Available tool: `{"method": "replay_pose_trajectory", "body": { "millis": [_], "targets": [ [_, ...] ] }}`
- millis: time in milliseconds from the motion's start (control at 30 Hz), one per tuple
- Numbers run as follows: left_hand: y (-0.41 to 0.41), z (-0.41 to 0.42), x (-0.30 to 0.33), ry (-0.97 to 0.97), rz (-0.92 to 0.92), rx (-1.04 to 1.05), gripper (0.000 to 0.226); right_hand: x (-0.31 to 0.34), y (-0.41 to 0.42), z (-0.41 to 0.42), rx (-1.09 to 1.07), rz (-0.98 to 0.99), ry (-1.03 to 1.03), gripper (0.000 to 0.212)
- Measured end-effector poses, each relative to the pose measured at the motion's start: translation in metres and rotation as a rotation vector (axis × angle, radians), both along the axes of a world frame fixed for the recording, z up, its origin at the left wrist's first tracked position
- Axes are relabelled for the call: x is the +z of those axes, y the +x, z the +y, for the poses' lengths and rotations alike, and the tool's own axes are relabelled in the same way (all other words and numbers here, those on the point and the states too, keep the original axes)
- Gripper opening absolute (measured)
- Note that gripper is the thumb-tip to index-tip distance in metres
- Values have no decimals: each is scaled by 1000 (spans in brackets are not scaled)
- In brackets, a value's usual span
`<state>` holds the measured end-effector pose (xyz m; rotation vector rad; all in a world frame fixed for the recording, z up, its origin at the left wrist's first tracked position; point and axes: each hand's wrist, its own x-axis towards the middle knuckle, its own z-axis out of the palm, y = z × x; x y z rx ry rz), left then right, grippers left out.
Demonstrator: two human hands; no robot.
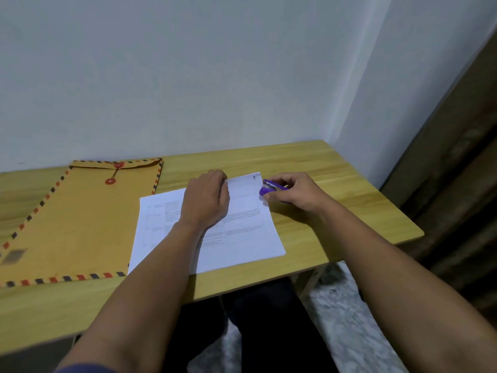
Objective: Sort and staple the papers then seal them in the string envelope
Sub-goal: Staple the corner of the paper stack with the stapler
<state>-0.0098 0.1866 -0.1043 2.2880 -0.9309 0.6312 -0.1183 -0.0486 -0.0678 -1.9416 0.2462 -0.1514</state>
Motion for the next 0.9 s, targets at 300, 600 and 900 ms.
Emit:
{"method": "replay_pose_trajectory", "body": {
  "millis": [300,600,900],
  "targets": [
    [1,0,0,7,-1,0,6,2,15,9,12,-57,0,39],
    [2,1,-1,4,-4,-7,6,2,16,10,28,-92,26,28],
    [1,0,-1,9,3,-3,6,2,19,10,33,-136,-19,27]
  ]
}}
